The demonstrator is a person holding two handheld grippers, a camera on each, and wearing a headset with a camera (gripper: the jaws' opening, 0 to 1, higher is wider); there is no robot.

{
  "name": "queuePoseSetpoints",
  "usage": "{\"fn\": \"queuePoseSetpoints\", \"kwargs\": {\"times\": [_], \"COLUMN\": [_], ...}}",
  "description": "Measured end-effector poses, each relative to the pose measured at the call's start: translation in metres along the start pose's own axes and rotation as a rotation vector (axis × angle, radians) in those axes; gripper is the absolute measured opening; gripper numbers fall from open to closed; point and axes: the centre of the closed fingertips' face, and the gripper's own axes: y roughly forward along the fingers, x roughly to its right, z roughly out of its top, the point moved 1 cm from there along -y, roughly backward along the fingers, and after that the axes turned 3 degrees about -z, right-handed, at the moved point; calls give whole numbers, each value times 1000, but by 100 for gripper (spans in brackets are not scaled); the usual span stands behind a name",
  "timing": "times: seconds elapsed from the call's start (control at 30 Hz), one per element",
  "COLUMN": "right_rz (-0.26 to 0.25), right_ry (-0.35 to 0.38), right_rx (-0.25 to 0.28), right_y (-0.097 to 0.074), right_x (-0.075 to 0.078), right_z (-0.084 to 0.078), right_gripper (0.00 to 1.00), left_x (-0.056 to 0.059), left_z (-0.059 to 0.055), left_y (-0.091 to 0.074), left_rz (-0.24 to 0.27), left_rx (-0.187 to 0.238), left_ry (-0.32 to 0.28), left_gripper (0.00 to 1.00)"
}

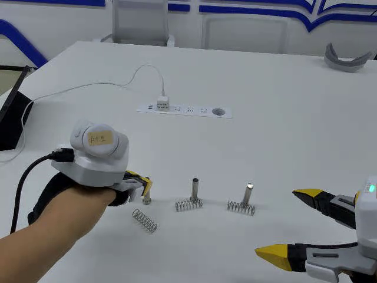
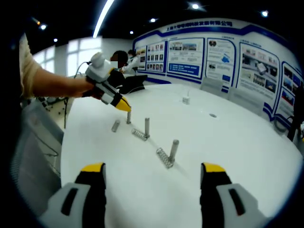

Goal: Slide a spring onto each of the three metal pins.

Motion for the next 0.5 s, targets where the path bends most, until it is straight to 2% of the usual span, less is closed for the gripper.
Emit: {"fn": "queuePoseSetpoints", "kwargs": {"times": [0.17, 0.33, 0.5], "right_rz": [5, 2, 1], "right_ry": [-4, -2, -4], "right_rx": [-1, 1, 1], "right_y": [2, 1, 1], "right_x": [-2, -1, -1], "right_z": [0, 1, 0], "right_gripper": [83, 83, 83], "left_x": [0, 0, 2], "left_z": [1, 2, 3], "left_y": [1, 2, 2], "left_rz": [10, 6, -2], "left_rx": [17, 23, 35], "left_ry": [52, 43, 62], "left_gripper": [7, 7, 7]}}
